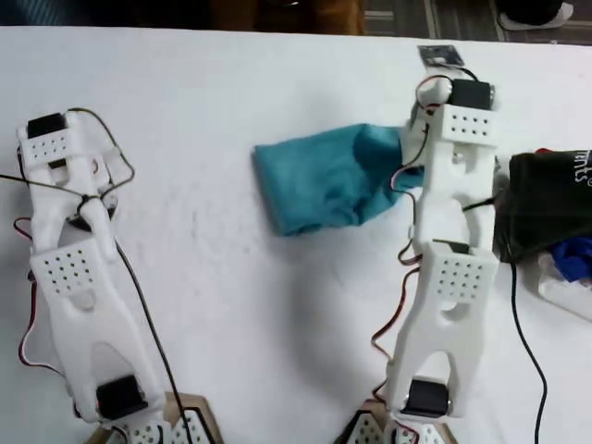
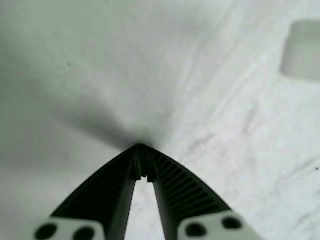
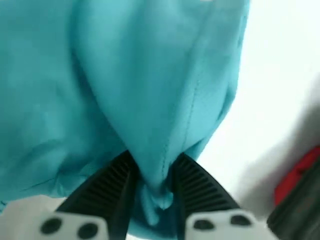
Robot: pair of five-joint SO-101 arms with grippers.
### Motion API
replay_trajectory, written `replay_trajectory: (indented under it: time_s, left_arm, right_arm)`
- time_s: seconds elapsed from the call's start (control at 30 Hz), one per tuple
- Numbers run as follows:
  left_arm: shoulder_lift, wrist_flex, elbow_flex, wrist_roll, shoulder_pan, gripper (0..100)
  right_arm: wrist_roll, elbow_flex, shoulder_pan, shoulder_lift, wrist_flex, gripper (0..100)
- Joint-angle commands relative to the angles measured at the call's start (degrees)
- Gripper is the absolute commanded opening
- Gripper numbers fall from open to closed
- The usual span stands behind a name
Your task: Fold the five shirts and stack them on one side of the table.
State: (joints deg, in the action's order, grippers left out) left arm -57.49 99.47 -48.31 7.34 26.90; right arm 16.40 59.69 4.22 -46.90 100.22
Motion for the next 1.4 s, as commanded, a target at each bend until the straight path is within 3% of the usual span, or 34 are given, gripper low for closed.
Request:
replay_trajectory:
  time_s: [0.0,0.13,0.33,0.43,0.53,0.6,0.87,1.37]
  left_arm:
    - [0.1,-0.2,0.4,-0.2,-3.6,3]
    - [0.1,-0.2,0.4,-0.2,-3.6,3]
    - [0.1,-0.2,0.4,-0.2,-3.6,3]
    - [0.1,-0.3,0.4,-0.2,-3.6,3]
    - [0.1,-0.3,0.4,-0.2,-3.6,3]
    - [0.1,-0.3,0.4,-0.2,-3.6,3]
    - [0.1,-0.2,0.4,-0.2,-3.6,3]
    - [0.1,-0.1,0.4,-0.3,-3.5,3]
  right_arm:
    - [2.2,1.0,1.3,0.6,0.7,12.9]
    - [5.4,1.1,2.0,1.5,0.7,26.3]
    - [6.3,1.1,2.2,6.5,0.7,27.2]
    - [5.9,0.8,-1.6,7.4,0.7,21.3]
    - [5.7,0.5,-7.7,6.3,-0.7,0.5]
    - [4.0,1.0,-11.5,4.1,-2.0,4.5]
    - [0.1,1.5,-20.2,-6.9,-8.5,1.9]
    - [-5.5,2.9,-29.8,-9.0,-10.7,1.9]
